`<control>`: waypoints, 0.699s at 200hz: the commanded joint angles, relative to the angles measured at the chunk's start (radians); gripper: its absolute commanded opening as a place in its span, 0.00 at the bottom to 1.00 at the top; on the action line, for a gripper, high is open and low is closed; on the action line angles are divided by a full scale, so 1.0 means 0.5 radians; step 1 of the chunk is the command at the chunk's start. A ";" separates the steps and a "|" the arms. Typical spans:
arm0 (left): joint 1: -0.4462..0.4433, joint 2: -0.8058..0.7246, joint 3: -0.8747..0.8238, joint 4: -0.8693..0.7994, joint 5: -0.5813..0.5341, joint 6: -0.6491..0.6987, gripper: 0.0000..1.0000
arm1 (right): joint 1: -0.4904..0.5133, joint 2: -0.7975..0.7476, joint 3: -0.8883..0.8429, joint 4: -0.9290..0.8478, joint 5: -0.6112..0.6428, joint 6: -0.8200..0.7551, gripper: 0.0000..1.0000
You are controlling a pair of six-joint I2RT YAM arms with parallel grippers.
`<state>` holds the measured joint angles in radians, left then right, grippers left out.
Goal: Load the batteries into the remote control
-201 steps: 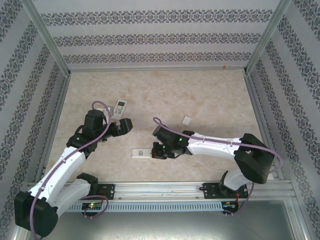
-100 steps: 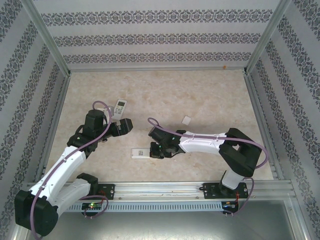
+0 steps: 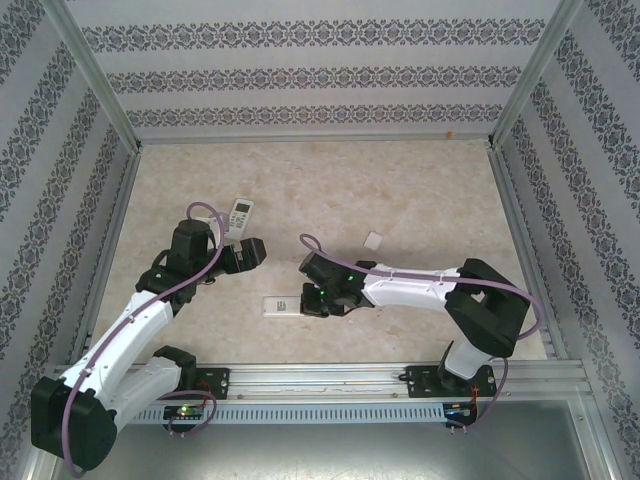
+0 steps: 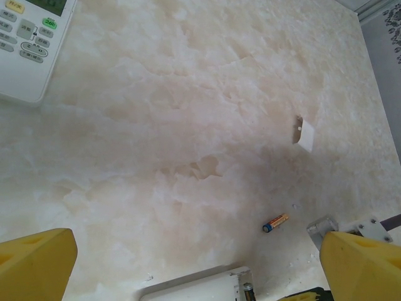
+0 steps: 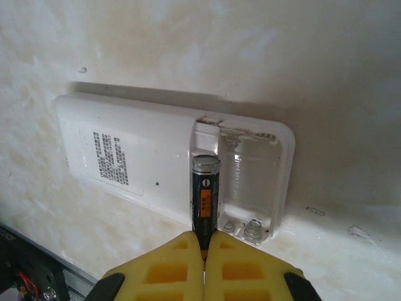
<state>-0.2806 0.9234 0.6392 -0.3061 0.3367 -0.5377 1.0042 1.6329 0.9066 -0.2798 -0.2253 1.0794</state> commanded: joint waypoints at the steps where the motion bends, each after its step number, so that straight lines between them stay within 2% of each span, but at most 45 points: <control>1: -0.005 -0.003 -0.022 0.044 0.006 0.017 1.00 | 0.037 -0.012 -0.028 -0.002 0.001 0.052 0.05; 140: -0.006 -0.007 -0.031 0.039 -0.003 0.020 1.00 | 0.062 0.108 -0.010 0.034 -0.043 0.089 0.13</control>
<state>-0.2806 0.9230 0.6338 -0.3061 0.3363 -0.5381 1.0195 1.6600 0.8867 -0.2707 -0.2298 1.1210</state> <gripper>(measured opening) 0.997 0.120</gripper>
